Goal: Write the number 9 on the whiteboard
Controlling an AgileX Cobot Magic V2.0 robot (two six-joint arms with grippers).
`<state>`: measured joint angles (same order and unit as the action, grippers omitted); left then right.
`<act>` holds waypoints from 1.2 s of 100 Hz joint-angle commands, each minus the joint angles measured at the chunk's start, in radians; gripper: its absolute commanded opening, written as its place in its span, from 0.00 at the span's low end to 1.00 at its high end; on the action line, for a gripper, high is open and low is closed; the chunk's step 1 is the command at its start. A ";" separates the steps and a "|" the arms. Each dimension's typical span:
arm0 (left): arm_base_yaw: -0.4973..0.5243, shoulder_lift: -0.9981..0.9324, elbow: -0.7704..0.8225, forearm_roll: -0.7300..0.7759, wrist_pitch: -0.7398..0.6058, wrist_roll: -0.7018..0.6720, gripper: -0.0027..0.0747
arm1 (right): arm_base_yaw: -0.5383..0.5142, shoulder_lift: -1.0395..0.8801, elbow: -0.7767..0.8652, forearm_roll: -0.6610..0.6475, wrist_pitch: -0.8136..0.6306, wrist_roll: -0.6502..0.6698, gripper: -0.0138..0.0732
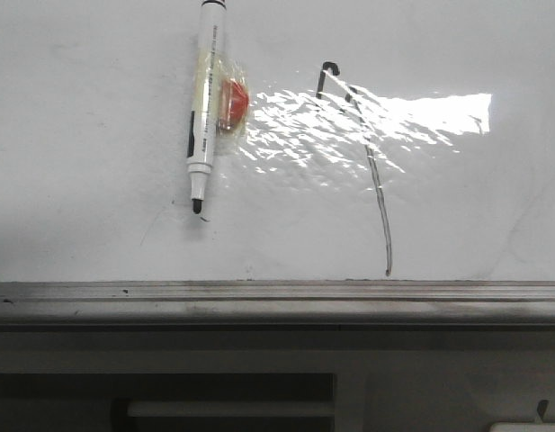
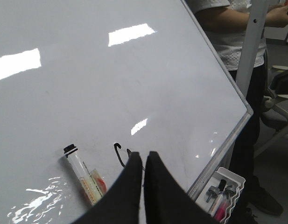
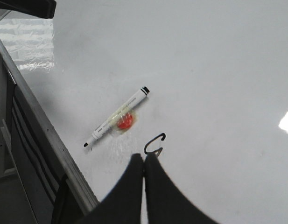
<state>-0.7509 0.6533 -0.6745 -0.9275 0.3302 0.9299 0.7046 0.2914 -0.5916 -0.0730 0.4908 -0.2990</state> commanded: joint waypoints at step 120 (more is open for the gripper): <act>0.233 -0.296 0.498 0.764 -0.430 -0.619 0.01 | -0.007 -0.020 0.001 -0.010 -0.032 0.007 0.11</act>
<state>-0.5761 0.4146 -0.2186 -0.4011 0.0236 0.5932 0.7031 0.2635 -0.5671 -0.0730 0.5268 -0.2966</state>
